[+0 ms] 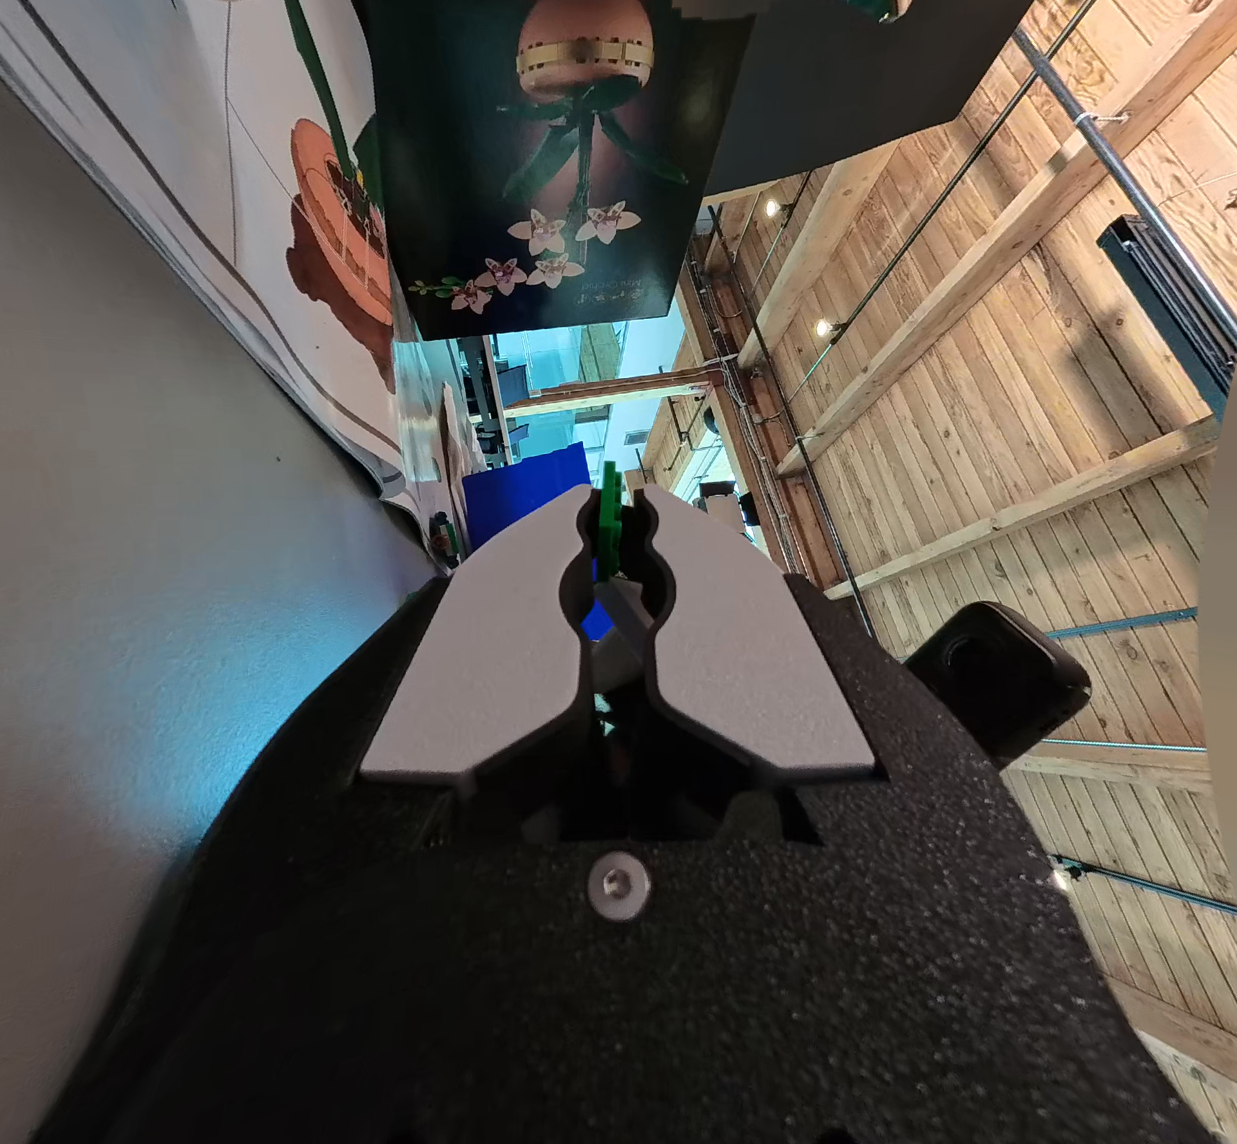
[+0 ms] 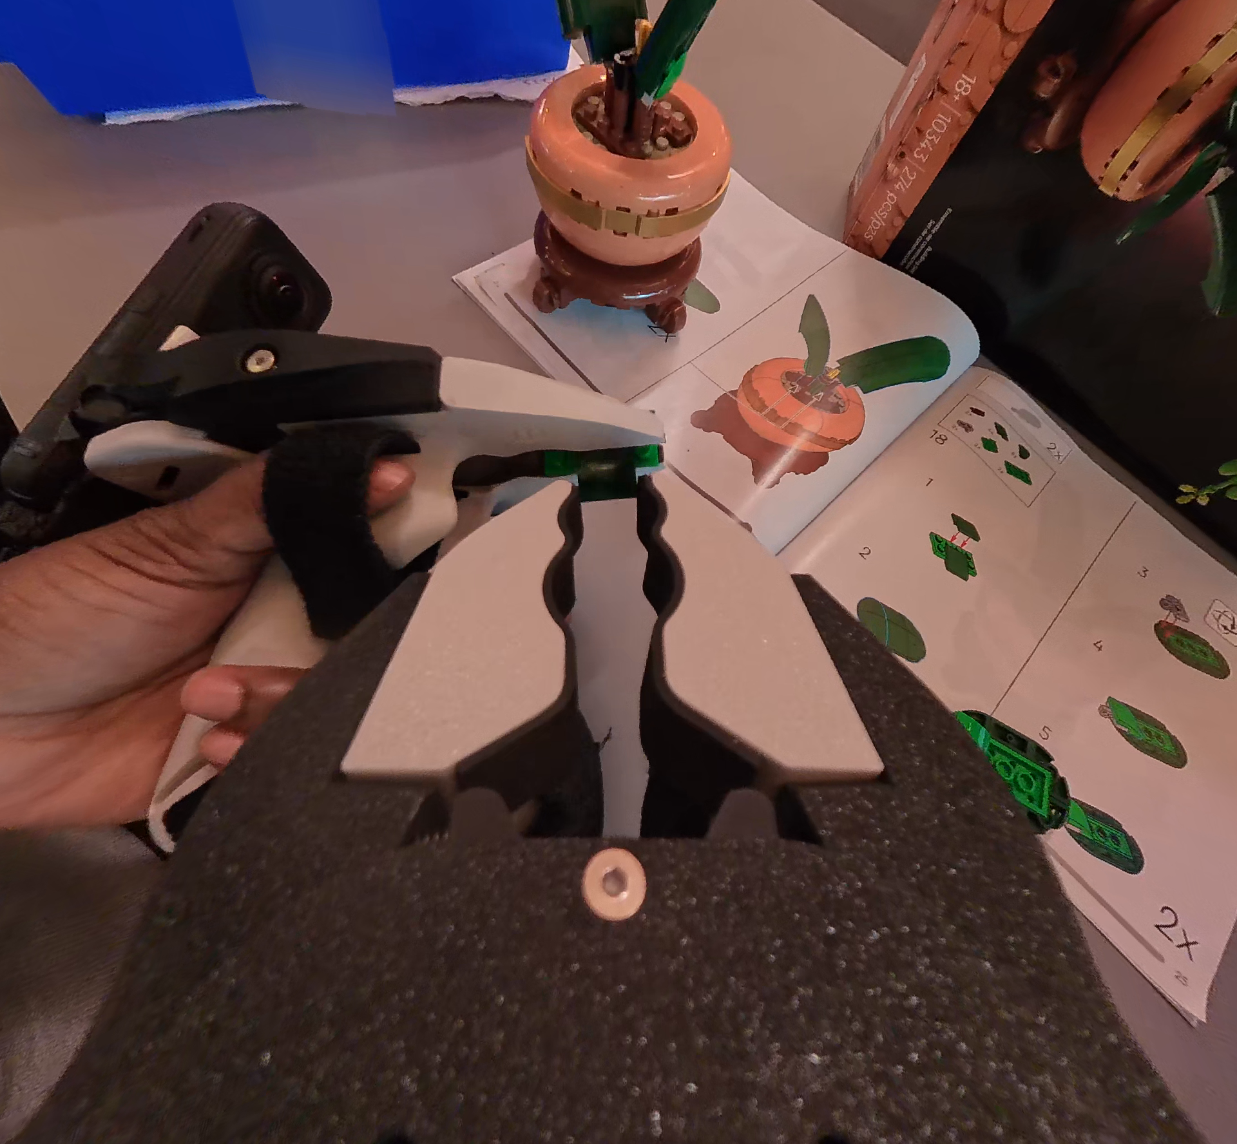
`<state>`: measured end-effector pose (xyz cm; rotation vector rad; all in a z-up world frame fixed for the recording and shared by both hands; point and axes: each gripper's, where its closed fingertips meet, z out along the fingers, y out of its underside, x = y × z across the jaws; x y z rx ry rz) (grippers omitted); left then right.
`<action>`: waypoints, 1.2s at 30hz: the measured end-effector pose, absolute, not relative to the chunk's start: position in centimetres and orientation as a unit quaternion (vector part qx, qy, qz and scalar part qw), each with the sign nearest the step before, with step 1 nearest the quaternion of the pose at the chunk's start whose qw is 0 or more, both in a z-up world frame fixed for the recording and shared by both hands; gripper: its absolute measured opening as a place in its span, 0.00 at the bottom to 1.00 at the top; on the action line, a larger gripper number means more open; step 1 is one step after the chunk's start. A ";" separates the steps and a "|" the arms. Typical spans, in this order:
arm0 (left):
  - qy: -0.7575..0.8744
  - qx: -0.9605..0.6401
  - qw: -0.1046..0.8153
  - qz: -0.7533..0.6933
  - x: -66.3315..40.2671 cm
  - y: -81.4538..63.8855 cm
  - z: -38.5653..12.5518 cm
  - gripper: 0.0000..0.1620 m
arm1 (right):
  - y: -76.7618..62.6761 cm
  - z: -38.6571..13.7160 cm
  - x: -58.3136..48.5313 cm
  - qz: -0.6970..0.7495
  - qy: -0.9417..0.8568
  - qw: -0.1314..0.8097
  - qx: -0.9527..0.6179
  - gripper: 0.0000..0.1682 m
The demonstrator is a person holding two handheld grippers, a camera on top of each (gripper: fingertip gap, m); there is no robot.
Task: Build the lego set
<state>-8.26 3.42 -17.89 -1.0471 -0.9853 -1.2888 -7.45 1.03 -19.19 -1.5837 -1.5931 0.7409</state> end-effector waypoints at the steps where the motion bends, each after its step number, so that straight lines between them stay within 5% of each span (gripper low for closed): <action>1: -0.420 -0.445 0.570 -0.548 -8.3 3.4 -17.9 0.05 | 1.0 -19.1 -7.4 0.289 -0.624 0.379 -0.619 0.09; 14: -0.409 -0.419 0.580 -0.567 -8.6 3.0 -17.1 0.04 | 0.6 -18.2 -7.7 0.304 -0.623 0.395 -0.603 0.09; 26: -0.290 -0.354 0.636 -0.622 -7.7 0.8 -12.7 0.04 | -1.8 -13.3 -6.6 0.682 -0.455 0.249 -0.516 0.12; 36: -0.202 -0.329 0.683 -0.620 -6.9 -0.8 -10.5 0.04 | -2.3 -12.0 -6.9 0.703 -0.443 0.285 -0.477 0.06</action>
